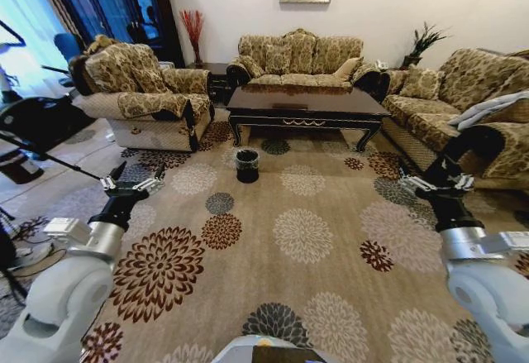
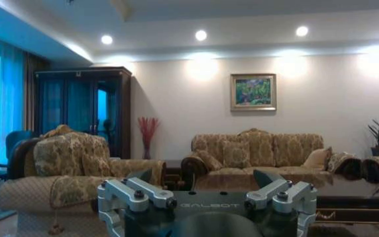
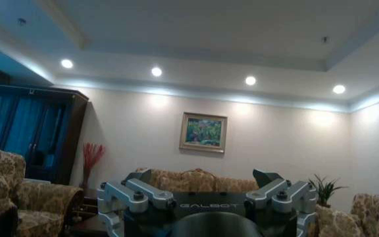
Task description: Move to the front of the table and pick up the trash from the floor, then place it into the trash bin.
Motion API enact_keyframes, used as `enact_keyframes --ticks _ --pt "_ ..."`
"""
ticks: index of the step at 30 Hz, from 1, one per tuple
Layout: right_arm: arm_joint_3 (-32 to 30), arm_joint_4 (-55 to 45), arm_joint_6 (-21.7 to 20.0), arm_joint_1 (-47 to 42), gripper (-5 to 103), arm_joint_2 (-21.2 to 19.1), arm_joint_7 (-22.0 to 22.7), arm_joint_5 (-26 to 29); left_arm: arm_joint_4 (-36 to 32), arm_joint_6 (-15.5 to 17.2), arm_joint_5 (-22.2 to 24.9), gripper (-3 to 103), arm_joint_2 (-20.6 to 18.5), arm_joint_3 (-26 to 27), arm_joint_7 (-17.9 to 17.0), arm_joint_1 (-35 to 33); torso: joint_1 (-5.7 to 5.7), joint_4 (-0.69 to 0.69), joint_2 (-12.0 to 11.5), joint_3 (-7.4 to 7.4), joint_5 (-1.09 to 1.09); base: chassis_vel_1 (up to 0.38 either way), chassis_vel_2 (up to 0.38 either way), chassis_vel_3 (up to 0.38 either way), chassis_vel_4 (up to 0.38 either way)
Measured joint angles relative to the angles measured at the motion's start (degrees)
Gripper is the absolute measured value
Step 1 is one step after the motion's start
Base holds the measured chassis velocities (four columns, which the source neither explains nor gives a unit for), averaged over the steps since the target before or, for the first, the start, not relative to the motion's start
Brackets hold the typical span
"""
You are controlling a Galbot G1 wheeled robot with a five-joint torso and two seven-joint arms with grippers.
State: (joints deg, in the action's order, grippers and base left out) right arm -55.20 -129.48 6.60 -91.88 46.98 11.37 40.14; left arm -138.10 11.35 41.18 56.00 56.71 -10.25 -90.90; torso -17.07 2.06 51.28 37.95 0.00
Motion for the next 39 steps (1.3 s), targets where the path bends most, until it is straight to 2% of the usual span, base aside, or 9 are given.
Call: enact_keyframes --ticks 33,39 --pt "0.2 0.2 1.9 -1.0 100 0.9 1.7 0.9 -1.3 0.2 -0.3 100 1.1 0.1 -0.1 -1.2 -3.99 0.0 9.1 5.09 0.0 0.0 0.0 0.0 0.0" --pt "0.8 1.1 3.0 -0.2 100 0.6 1.6 2.1 -1.5 0.4 0.2 100 1.3 -0.8 -2.7 -1.2 -4.63 0.0 10.5 5.9 0.0 0.0 0.0 0.0 0.0"
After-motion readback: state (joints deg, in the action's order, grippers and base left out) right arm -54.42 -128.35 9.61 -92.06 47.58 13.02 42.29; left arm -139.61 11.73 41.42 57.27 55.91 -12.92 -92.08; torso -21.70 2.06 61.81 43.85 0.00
